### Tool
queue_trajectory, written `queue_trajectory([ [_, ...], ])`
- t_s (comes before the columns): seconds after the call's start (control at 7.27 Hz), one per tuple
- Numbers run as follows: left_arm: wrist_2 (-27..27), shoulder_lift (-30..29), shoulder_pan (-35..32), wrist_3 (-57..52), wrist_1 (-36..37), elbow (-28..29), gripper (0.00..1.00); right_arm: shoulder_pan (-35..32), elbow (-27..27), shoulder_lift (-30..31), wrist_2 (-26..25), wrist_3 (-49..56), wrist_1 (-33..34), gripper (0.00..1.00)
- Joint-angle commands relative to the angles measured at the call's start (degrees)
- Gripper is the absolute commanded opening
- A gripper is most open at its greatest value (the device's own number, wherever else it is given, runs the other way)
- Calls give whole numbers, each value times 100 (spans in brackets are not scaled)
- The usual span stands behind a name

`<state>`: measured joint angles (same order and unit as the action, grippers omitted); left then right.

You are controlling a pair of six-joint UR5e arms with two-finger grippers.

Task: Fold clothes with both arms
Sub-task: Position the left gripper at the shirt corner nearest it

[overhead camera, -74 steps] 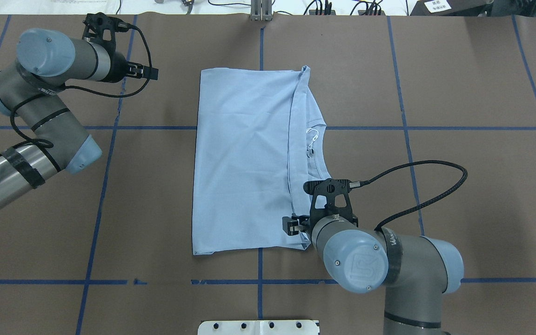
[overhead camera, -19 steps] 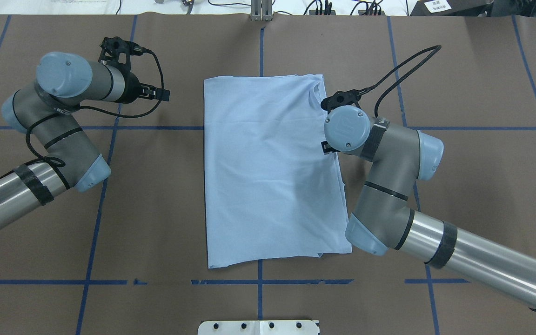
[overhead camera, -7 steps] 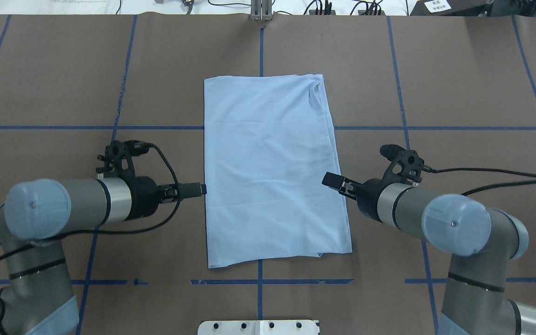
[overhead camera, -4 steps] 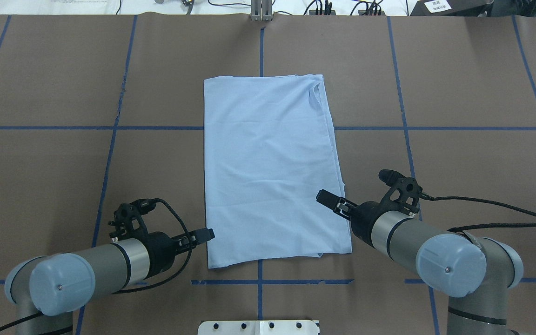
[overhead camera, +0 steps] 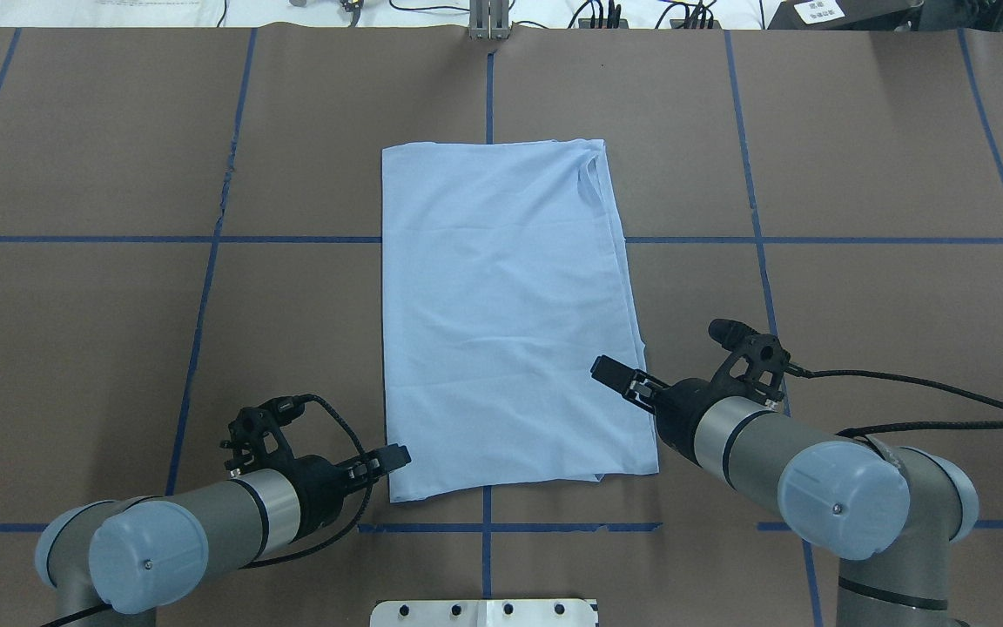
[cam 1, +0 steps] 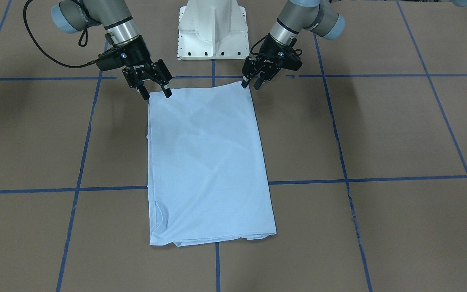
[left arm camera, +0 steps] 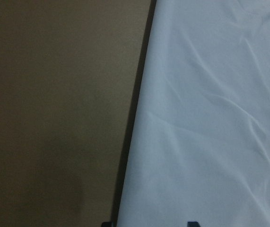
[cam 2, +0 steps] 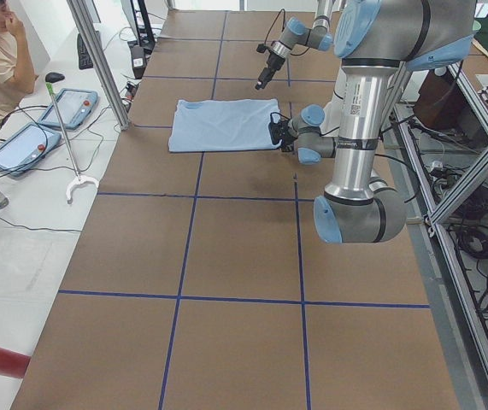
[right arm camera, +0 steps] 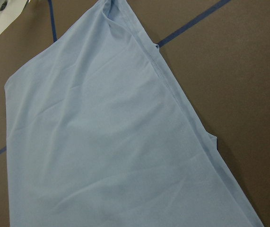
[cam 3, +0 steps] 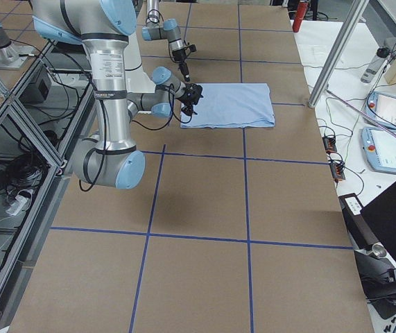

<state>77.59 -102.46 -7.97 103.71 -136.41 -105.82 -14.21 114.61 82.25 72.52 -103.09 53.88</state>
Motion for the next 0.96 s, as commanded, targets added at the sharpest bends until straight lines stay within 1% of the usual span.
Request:
queue_trajectory([
  [0.0,-24,-37,94,26,9,44,62,6,0,1,-27,0,0,100],
  [0.27,-24,-290,94,26,9,323,62,6,0,1,-28,0,0,100],
  [0.69,-24,-336,94,9,9,378,63,6,-9,-16,-28,0,-9,100],
  [0.82,-15,-345,94,9,9,378,58,6,-9,-17,-28,0,0,100],
])
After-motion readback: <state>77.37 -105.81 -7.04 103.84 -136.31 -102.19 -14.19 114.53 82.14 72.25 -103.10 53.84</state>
